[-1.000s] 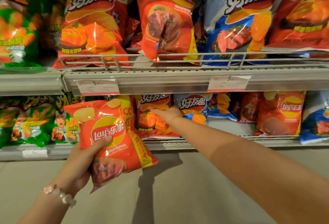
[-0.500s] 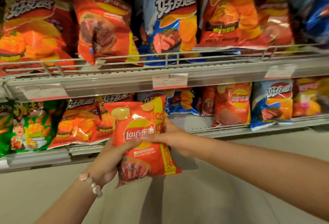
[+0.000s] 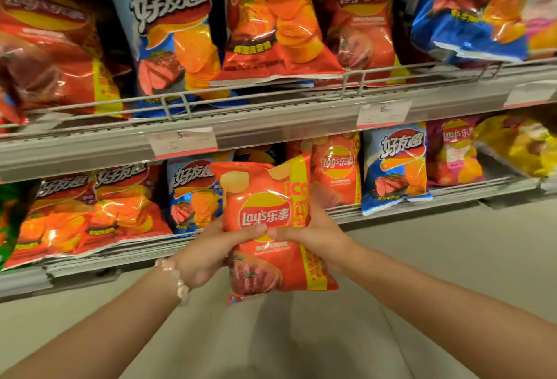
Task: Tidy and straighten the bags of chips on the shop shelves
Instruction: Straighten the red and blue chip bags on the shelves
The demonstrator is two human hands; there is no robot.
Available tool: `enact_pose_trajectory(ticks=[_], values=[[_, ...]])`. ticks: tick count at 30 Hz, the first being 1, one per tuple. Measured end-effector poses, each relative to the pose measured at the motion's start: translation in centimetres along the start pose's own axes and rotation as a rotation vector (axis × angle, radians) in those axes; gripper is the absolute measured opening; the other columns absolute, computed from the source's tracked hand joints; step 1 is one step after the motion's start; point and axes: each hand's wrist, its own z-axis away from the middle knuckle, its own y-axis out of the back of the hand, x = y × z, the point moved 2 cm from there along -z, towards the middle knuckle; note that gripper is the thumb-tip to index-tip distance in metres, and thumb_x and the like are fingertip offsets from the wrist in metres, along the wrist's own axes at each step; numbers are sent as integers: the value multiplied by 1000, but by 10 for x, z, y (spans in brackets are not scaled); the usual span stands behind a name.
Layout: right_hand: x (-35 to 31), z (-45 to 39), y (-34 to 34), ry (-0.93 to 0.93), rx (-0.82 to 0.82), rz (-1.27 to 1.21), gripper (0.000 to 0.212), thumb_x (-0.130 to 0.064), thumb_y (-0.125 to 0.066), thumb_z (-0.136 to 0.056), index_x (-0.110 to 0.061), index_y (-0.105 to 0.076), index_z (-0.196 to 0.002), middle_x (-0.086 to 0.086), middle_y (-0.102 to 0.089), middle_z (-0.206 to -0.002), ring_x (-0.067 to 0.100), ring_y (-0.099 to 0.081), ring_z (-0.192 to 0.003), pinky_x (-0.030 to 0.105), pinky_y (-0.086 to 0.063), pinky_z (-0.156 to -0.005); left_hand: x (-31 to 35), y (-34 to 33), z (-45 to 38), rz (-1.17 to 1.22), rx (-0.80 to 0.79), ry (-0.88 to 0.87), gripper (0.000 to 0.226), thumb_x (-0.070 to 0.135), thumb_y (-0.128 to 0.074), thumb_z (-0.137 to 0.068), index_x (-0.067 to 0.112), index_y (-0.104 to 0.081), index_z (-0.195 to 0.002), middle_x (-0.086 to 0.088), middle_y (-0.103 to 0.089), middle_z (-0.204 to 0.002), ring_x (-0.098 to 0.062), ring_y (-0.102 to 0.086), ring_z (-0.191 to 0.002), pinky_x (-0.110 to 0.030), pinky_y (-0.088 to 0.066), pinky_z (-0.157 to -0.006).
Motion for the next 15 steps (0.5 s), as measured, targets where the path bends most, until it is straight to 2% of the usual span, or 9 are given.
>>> enact_pose_trajectory(ticks=[3, 5, 8, 10, 12, 13, 15], values=[[7, 6, 26, 21, 6, -55, 71, -6, -82, -68, -24, -46, -126, 4, -67, -116, 19, -66, -104, 43, -51, -95, -1, -26, -12, 14, -29, 14, 68, 32, -82, -59, 22, -58, -122, -2, -72, -110, -21, -69, -100, -32, -57, -76], [12, 9, 42, 29, 6, -70, 66, -7, -82, -68, -31, -48, -119, 1, -69, -112, 15, -67, -101, 36, -54, -89, -1, -40, -20, 12, -43, 19, 68, 31, -83, -58, 23, -59, -121, -1, -72, -109, -20, -70, -99, -29, -57, -73], [15, 10, 64, 45, 30, -74, 66, -7, -83, -67, -33, -48, -117, -6, -71, -104, 8, -69, -92, 25, -56, -76, -2, -57, -30, -31, -68, 22, 70, 34, -85, -57, 27, -57, -121, 1, -72, -109, -19, -69, -100, -33, -57, -79], [15, 9, 78, 48, 57, -85, 65, -6, -83, -67, -32, -49, -116, -7, -71, -102, 8, -70, -90, 22, -56, -71, -1, -68, -39, -40, -81, 17, 76, 48, -85, -57, 29, -55, -125, 2, -71, -113, -19, -68, -103, -42, -53, -89], [14, 7, 96, 44, 90, -106, 64, -6, -83, -66, -31, -50, -114, -6, -71, -102, 10, -70, -91, 24, -56, -72, 2, -79, -51, -20, -66, 23, 76, 74, -69, -60, 33, -57, -122, 2, -71, -113, -19, -68, -104, -45, -50, -92], [13, 8, 107, 44, 105, -115, 64, -7, -84, -65, -33, -50, -113, -6, -72, -102, 10, -70, -91, 25, -56, -72, 4, -84, -59, 8, -32, 34, 71, 79, -57, -66, 33, -59, -119, 1, -72, -108, -19, -68, -101, -43, -51, -88], [12, 11, 132, 51, 139, -126, 67, -14, -86, -59, -36, -50, -111, -9, -73, -99, 10, -70, -89, 26, -56, -71, 8, -96, -77, 114, 59, 66, 59, 73, -43, -81, 25, -61, -111, -3, -75, -95, -21, -69, -93, -38, -50, -79]])
